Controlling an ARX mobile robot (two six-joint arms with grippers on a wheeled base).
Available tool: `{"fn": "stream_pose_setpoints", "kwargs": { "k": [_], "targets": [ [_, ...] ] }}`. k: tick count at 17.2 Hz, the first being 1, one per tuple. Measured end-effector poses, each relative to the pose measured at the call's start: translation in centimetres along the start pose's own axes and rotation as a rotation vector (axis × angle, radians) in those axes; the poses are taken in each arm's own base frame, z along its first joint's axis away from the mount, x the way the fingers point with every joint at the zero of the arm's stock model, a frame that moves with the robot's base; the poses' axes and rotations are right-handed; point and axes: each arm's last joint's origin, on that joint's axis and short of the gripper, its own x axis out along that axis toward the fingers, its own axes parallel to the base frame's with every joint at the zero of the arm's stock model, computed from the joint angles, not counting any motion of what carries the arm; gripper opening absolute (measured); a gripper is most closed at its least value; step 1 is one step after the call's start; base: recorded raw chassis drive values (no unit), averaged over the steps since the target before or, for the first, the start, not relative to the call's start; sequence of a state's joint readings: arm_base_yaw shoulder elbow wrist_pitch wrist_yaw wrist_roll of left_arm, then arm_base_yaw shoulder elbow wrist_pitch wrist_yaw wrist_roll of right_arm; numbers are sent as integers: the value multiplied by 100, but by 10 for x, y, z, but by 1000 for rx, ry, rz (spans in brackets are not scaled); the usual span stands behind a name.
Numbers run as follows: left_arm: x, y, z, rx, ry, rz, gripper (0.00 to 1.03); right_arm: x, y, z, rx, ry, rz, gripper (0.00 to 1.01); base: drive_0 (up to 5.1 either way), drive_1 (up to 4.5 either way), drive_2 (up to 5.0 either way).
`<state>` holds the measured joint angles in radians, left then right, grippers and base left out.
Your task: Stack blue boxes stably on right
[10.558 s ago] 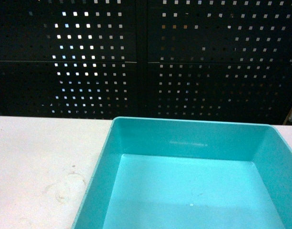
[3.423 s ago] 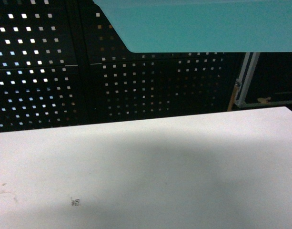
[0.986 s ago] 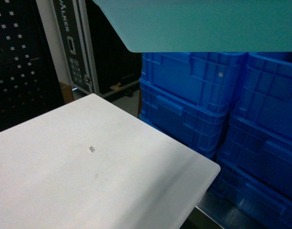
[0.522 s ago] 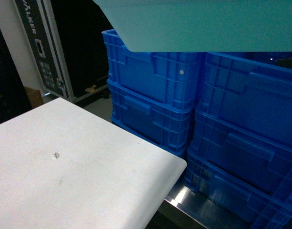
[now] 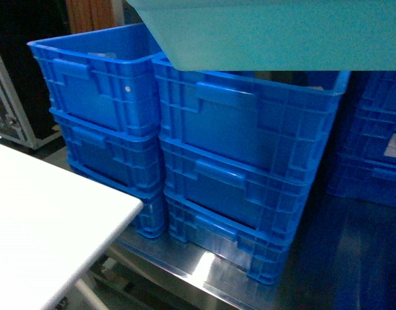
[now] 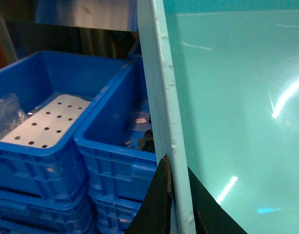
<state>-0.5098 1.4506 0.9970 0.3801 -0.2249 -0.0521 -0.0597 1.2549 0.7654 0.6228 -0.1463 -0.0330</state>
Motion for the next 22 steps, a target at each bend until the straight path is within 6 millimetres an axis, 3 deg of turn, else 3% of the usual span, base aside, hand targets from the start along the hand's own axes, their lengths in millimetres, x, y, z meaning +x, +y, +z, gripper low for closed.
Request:
{"fn": "stream_pose_setpoints", "kwargs": {
  "k": [17,22],
  "targets": [
    [0,0,0,0,1,0,2,0,0,-1,1,3,-1,7,300,-557,-205],
    [0,-2,0,0,-2,-4,2,-1,-2,-1,6,4,-6,7,-133,-133,-133]
  ]
}}
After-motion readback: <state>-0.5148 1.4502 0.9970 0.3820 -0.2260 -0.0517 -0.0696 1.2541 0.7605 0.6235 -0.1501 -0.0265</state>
